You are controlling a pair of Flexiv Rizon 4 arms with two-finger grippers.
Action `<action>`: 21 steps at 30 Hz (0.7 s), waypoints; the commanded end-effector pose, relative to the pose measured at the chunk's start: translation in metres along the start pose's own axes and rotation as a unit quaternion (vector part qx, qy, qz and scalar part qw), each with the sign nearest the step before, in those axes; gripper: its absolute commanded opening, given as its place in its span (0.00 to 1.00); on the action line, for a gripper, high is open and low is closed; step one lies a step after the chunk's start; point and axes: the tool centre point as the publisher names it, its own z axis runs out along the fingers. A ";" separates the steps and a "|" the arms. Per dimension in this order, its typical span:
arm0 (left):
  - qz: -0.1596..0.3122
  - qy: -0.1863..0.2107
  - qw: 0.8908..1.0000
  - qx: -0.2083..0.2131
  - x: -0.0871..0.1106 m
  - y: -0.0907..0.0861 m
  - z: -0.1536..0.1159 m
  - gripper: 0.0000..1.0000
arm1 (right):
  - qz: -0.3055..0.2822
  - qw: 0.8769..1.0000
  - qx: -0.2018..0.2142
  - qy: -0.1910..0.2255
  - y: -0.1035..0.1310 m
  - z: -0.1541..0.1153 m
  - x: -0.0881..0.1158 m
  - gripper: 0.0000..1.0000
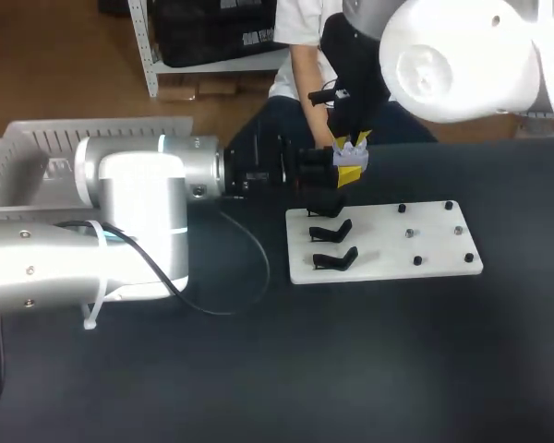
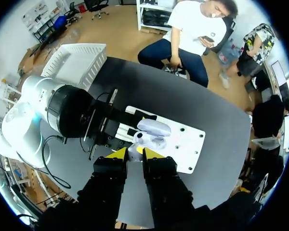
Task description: Pick up each earbud case from the left stands, insert the matching earbuds, close the lid, and place the case in the box.
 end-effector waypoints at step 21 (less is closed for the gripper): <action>0.003 -0.004 1.000 -0.005 0.002 -0.003 0.000 0.00 | -0.026 1.000 0.006 0.012 -0.002 0.014 0.000 0.00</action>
